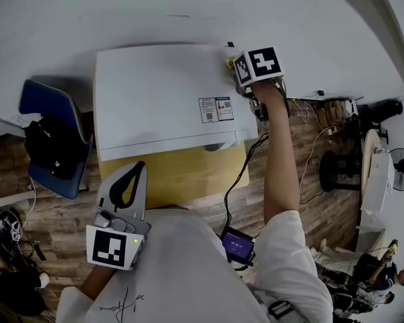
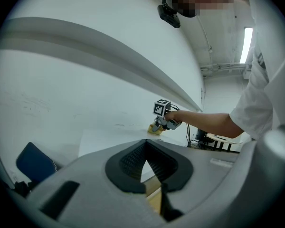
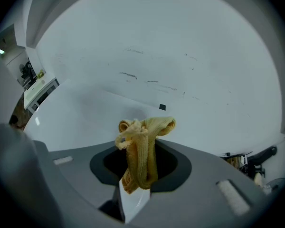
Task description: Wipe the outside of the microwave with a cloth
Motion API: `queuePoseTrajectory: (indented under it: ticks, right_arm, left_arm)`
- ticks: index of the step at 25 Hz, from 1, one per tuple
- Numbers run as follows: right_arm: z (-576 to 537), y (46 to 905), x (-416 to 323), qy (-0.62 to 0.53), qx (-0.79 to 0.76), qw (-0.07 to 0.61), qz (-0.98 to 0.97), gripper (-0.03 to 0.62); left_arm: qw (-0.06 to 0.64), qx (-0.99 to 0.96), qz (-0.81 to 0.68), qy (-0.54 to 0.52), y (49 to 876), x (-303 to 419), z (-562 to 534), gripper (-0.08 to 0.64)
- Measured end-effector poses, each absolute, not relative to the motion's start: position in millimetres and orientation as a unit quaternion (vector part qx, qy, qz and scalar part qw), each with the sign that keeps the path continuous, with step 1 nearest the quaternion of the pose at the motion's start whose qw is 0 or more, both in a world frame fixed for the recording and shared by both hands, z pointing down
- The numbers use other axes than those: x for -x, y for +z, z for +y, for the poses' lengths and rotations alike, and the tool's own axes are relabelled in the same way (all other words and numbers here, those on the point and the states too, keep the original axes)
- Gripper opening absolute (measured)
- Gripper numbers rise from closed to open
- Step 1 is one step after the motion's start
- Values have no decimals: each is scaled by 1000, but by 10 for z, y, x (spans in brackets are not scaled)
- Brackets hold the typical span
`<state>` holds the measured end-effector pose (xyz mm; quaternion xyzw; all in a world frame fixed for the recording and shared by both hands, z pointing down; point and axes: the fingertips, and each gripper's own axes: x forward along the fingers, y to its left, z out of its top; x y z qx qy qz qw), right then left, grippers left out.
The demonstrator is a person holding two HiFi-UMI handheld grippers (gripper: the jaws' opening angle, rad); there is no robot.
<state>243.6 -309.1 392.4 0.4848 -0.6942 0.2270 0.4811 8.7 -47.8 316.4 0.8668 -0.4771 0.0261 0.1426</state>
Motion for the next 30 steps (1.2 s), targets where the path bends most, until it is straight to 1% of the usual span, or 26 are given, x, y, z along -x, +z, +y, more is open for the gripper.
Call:
queuePoseTrajectory:
  ticks: [12, 30]
  right_arm:
    - [-2947, 3894, -1910, 201, -455, 488, -717, 120]
    - [-2773, 3892, -1052, 201, -395, 469, -764, 120]
  left_arm:
    - [145, -865, -480, 14, 3131, -34, -415, -8]
    - [144, -860, -489, 8, 3119, 89, -339, -8]
